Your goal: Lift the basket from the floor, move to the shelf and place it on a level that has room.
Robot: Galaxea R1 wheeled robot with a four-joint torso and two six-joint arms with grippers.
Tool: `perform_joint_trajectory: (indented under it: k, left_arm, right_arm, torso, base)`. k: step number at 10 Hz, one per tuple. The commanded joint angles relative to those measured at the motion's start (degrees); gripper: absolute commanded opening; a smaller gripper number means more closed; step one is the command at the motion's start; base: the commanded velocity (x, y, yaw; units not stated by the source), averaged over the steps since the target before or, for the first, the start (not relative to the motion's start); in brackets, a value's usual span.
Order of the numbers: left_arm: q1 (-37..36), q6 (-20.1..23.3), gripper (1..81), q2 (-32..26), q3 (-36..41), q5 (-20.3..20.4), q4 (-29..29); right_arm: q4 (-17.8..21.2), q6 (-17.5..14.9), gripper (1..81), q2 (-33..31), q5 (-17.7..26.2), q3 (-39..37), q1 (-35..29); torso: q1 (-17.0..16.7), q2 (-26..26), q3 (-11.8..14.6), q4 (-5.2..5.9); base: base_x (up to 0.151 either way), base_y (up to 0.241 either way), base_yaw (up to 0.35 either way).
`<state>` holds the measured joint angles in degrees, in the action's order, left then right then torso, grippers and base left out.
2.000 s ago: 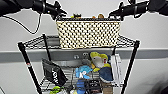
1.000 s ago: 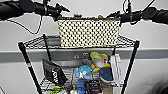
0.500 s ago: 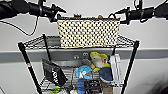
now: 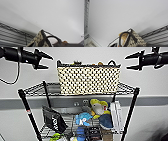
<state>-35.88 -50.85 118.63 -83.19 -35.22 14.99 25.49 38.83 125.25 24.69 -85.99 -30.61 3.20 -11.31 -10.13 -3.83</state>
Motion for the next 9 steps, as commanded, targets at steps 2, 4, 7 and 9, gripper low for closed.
perform_joint_trajectory:
  k: [2,4,7,9]
  left_arm:
    - [-9.5,0.9,81.1,-7.1,6.2,-3.0,-0.7]
    - [-9.5,2.5,81.1,-12.5,9.0,-5.3,-0.8]
    - [-9.5,5.8,81.1,-17.8,9.9,-10.0,-0.8]
    - [-9.5,7.7,81.1,-21.3,10.1,-12.7,-0.8]
  right_arm:
    - [0.4,0.1,81.1,-7.9,2.1,5.9,-9.3]
    - [-1.4,0.0,81.1,-13.6,4.6,7.8,-7.8]
    - [-2.4,-0.2,81.1,-18.3,7.7,9.0,-7.7]
    - [-3.3,-0.9,81.1,-21.5,9.9,9.4,-6.7]
  torso:
    - [0.0,0.0,0.0,0.0]
    - [0.0,0.0,0.0,0.0]
    - [0.0,0.0,0.0,0.0]
    - [0.0,0.0,0.0,0.0]
  base:
    - [0.0,0.0,0.0]
    - [0.0,0.0,0.0]
    - [0.0,0.0,0.0]
    - [0.0,0.0,0.0]
